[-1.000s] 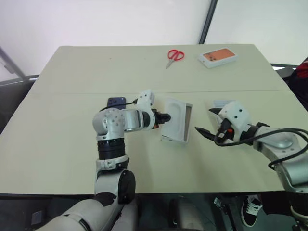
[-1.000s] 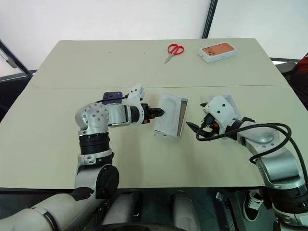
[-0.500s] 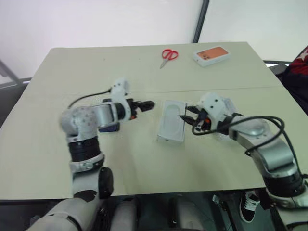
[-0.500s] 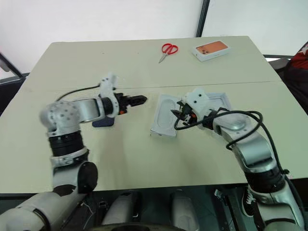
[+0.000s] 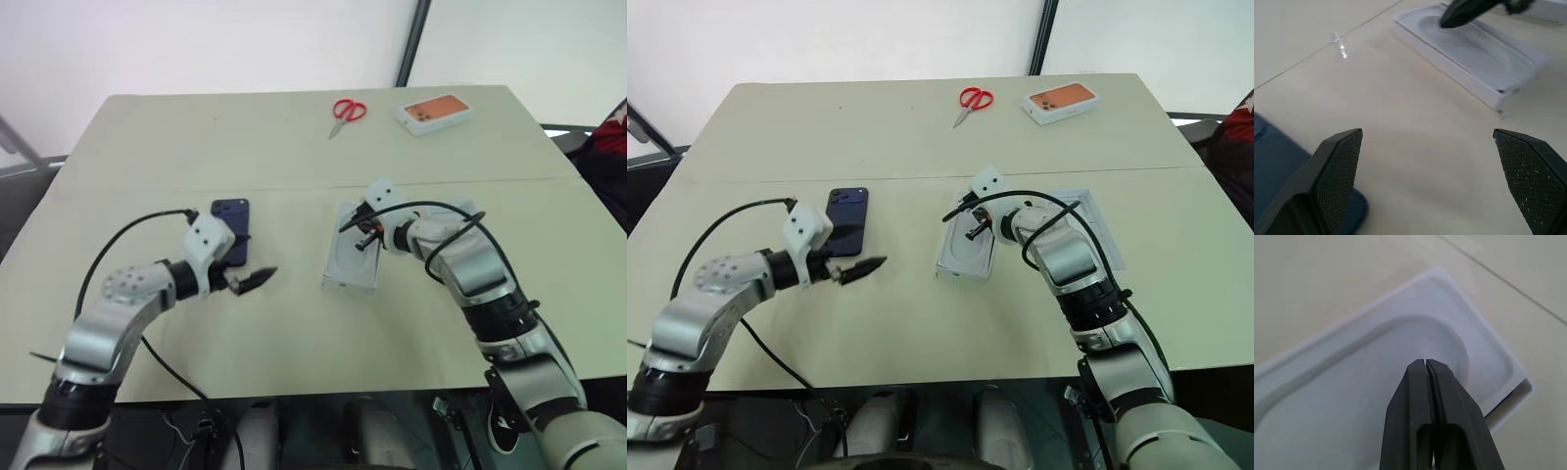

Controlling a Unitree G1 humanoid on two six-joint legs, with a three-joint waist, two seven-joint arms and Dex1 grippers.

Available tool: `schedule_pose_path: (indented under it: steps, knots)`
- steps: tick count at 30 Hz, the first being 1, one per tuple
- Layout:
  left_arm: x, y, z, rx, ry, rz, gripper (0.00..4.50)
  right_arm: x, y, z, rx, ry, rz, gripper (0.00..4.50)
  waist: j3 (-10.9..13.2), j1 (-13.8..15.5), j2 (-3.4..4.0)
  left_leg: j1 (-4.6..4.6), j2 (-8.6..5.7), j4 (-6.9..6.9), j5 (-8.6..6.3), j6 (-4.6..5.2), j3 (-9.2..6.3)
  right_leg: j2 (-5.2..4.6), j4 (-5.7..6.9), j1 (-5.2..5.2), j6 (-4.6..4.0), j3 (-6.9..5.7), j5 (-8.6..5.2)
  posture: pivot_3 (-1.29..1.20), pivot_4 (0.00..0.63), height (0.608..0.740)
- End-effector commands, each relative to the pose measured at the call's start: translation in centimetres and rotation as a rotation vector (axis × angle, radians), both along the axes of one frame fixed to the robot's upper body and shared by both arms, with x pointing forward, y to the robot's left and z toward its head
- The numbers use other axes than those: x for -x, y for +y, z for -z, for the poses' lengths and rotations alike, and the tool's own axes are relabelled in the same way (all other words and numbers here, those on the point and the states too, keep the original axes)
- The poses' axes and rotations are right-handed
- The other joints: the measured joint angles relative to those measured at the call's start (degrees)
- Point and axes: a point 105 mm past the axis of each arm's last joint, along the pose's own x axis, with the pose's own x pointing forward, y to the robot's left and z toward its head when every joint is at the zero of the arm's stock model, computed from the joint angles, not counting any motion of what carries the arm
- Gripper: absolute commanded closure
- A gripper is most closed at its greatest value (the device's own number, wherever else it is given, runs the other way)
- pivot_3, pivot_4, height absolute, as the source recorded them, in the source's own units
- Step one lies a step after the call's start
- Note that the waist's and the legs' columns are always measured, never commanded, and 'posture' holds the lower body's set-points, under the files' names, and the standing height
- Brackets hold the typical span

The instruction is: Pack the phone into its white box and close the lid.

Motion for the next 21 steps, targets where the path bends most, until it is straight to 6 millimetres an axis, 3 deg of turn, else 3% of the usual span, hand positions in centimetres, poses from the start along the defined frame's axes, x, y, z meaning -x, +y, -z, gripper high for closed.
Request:
schedule_pose_path:
  steps: [1, 10, 21]
  knots:
    - [0.3, -0.3, -1.2, 0.007, -0.065, 0.03, 0.0, -0.8, -0.2, -1.2, 0.032, -0.059, 0.026, 4.43, 0.0, 0.1, 0.0, 0.01, -0.01, 0.01, -0.01, 0.02, 0.0, 0.0, 0.01, 0.01, 0.0, -0.01, 0.0, 0.0, 0.15, 0.74]
    - [-0.1, -0.5, -0.8, 0.019, -0.061, 0.001, 0.0, 0.9, -1.2, -0.5, 0.084, 0.017, 0.009, 4.43, 0.0, 0.1, 0.0, 0.01, -0.01, 0.06, -0.05, 0.09, -0.01, 0.03, 0.02, 0.04, 0.01, -0.09, 0.0, 0.0, 0.15, 0.74]
    - [-0.6, -0.7, -0.6, 0.024, -0.06, 0.0, 0.0, 2.3, 0.1, -0.5, 0.076, 0.038, -0.084, 4.43, 0.0, -0.1, 0.01, 0.01, 0.01, 0.05, -0.05, 0.09, -0.01, 0.08, 0.03, 0.04, 0.01, -0.09, 0.0, 0.0, 0.15, 0.74]
